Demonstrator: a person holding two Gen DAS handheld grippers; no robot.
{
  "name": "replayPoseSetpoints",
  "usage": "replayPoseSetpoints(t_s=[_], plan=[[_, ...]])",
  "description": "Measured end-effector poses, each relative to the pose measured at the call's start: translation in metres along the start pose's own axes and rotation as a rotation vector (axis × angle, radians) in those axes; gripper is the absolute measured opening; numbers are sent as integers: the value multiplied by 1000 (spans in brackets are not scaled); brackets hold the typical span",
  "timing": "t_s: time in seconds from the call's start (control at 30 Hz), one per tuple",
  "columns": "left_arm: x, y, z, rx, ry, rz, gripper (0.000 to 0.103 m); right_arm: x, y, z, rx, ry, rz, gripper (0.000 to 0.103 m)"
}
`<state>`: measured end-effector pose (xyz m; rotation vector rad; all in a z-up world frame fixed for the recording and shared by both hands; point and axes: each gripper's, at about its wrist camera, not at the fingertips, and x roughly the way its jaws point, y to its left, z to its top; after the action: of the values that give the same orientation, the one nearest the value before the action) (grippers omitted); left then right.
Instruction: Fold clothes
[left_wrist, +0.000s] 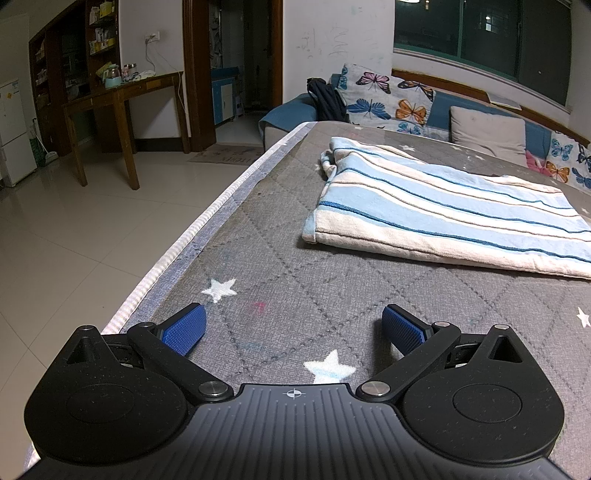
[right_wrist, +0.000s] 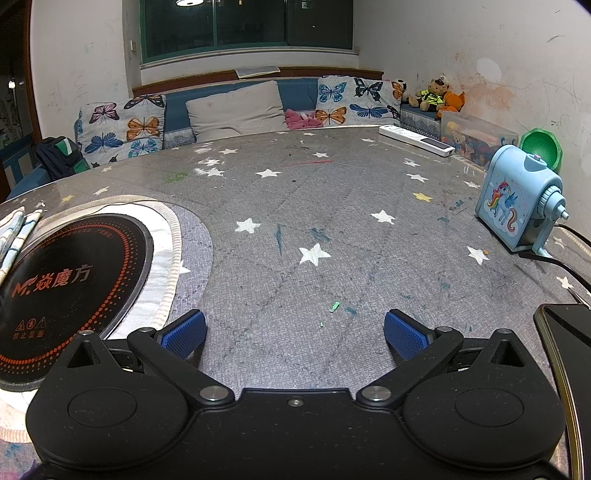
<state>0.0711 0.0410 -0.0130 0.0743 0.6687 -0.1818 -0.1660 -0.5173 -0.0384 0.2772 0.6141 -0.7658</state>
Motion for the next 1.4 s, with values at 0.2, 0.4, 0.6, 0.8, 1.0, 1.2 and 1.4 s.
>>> replayPoseSetpoints(t_s=[0.2, 0.4, 0.6, 0.8, 1.0, 1.2, 1.4], plan=[[0, 0, 0, 0, 0, 0, 103, -1, 0, 0, 0, 0, 0, 103], [0, 0, 0, 0, 0, 0, 102, -3, -1, -1, 1, 0, 0, 103], [0, 0, 0, 0, 0, 0, 102, -5, -1, -2, 1, 1, 1, 103], [0, 0, 0, 0, 0, 0, 103, -4, -1, -1, 1, 1, 1, 103], [0, 0, 0, 0, 0, 0, 103, -1, 0, -1, 1, 0, 0, 103], [0, 0, 0, 0, 0, 0, 103, 0, 0, 0, 1, 0, 0, 103], [0, 0, 0, 0, 0, 0, 102, 0, 0, 0, 0, 0, 0, 103]])
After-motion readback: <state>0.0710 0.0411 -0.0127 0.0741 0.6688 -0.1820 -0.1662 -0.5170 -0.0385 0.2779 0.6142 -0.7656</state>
